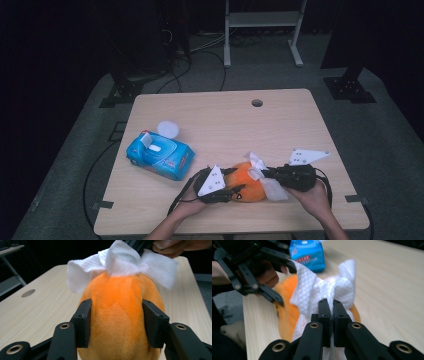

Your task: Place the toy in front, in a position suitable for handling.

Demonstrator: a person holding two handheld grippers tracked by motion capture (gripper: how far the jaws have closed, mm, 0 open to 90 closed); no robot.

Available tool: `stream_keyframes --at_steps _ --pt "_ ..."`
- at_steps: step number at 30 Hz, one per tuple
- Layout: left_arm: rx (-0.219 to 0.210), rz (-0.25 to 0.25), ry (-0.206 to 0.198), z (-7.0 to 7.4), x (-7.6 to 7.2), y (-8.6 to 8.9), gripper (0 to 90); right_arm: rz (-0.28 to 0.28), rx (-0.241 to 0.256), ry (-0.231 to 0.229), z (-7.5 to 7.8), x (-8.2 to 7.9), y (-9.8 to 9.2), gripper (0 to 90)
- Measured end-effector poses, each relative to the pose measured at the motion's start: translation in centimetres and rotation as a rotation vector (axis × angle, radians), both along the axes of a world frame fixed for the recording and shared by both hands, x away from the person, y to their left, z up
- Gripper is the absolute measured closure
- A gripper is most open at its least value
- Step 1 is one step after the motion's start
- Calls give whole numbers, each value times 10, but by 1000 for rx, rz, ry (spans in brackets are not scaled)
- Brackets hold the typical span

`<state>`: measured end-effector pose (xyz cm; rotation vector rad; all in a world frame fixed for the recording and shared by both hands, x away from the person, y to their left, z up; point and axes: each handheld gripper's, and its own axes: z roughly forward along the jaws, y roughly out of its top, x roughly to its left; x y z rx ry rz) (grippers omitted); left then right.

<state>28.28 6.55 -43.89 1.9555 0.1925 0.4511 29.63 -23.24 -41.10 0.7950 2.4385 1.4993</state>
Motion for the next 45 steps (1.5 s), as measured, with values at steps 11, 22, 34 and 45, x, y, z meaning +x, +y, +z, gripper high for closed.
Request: stream_keyframes --at_steps 11,22,34,45 --pt "-21 30 92 3 4 2 208 37 3 -29 2 -11 16 863" --pt "-1 31 118 -1 7 8 400 -51 -83 -5 -2 -3 -1 863" --pt "3 34 112 1 3 4 382 -8 -26 12 0 0 3 862" --pt "-18 30 133 5 2 2 241 46 11 32 -1 -2 7 861"
